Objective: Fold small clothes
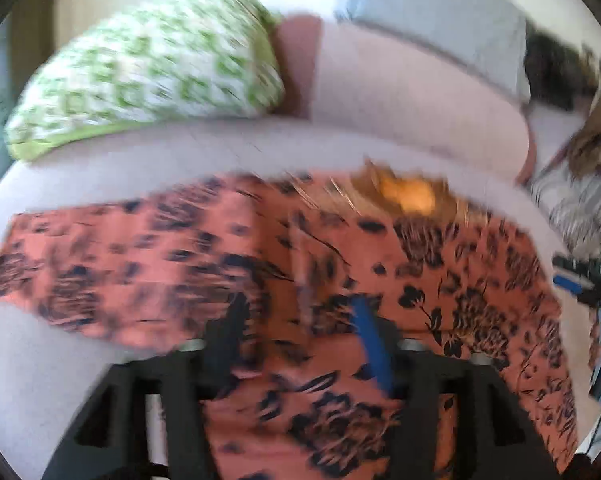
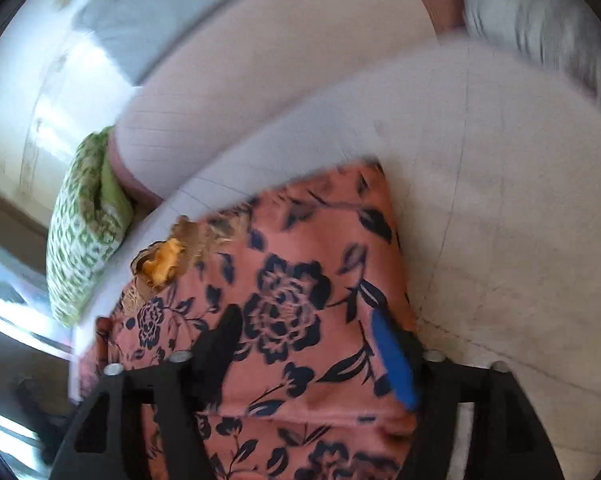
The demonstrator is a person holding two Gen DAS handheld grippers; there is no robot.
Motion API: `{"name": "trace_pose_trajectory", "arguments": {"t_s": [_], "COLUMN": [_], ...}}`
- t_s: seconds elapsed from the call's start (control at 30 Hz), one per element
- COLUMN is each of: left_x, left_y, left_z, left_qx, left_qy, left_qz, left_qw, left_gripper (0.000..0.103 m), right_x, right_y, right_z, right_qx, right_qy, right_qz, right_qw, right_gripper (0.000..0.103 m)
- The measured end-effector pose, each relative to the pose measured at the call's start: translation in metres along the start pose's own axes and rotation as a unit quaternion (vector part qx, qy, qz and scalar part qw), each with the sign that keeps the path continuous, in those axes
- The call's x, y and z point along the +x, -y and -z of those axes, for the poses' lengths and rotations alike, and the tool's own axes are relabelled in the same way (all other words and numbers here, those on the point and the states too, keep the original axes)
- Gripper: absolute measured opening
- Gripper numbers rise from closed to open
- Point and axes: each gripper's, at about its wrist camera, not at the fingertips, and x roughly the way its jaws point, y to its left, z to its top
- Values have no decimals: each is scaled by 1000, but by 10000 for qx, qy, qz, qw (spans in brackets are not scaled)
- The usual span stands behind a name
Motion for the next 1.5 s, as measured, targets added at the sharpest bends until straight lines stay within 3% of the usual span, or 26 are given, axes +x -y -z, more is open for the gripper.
{"name": "trace_pose_trajectory", "arguments": {"t_s": [0.1,0.17,0.23,0.3,0.33,0.5,0.67,0.73,0.77,0.8,0.87,0.9,0.97,1.03,1.1,1.17,1.27,1.37,1.47,1.5], "left_x": [-37,-49,-48,-36,-31,-15,-5,0,2,4,6,4,-8,-27,-51,-81,-103,-98,-53,-38], "left_y": [-59,-119,-169,-225,-242,-288,-288,-291,-293,-295,-302,-302,-288,-258,-213,-135,-29,74,142,150], "left_z": [5,8,13,16,17,15,5,0,-2,-3,-3,-4,-13,-34,-58,-86,-105,-100,-80,-71], "left_qx": [-793,-1651,-2420,-3267,-3489,-4053,-3876,-3959,-3983,-4013,-4250,-4269,-3994,-3469,-2818,-1842,-708,246,974,1034], "left_qy": [330,414,314,219,213,329,114,32,-67,-135,-186,-174,-5,388,817,1365,1786,1692,741,471], "left_qz": [9,31,100,278,204,-240,-609,-943,-1189,-1340,-1338,-1337,-1490,-1500,-1347,-1014,-262,616,1401,1491], "left_qw": [9963,9854,9697,9445,9367,9133,9197,9134,9095,9060,8950,8942,9046,9250,9464,9681,9810,9833,9825,9823], "left_gripper": [72,72,72,72,72,72,71,56,31,16,7,5,5,5,5,5,5,10,81,81], "right_x": [-27,-37,-42,-42,-42,-42,-48,-48,-47,-47,-49,-49,-52,-56,-61,-65,-73,-80,-83,-84], "right_y": [-32,-44,-52,-54,-52,-43,-44,-43,-43,-43,-43,-42,-38,-31,-24,-19,-12,-5,0,2], "right_z": [29,56,88,113,125,152,151,149,148,147,147,147,146,144,141,138,136,134,132,131], "right_qx": [-496,-831,-950,-991,-979,-808,-780,-753,-734,-727,-733,-734,-698,-601,-479,-403,-278,-185,-82,-64], "right_qy": [38,-60,-221,-381,-425,-597,-542,-525,-524,-516,-484,-466,-409,-308,-188,-88,46,126,97,96], "right_qz": [-290,-332,-386,-381,-351,-236,-177,-165,-174,-186,-191,-198,-203,-231,-272,-307,-367,-425,-481,-501], "right_qw": [9983,9960,9945,9936,9937,9947,9953,9956,9958,9958,9960,9960,9965,9974,9983,9987,9989,9988,9988,9987], "right_gripper": [75,75,75,75,75,75,75,75,75,75,75,75,75,75,75,75,75,75,75,75]}}
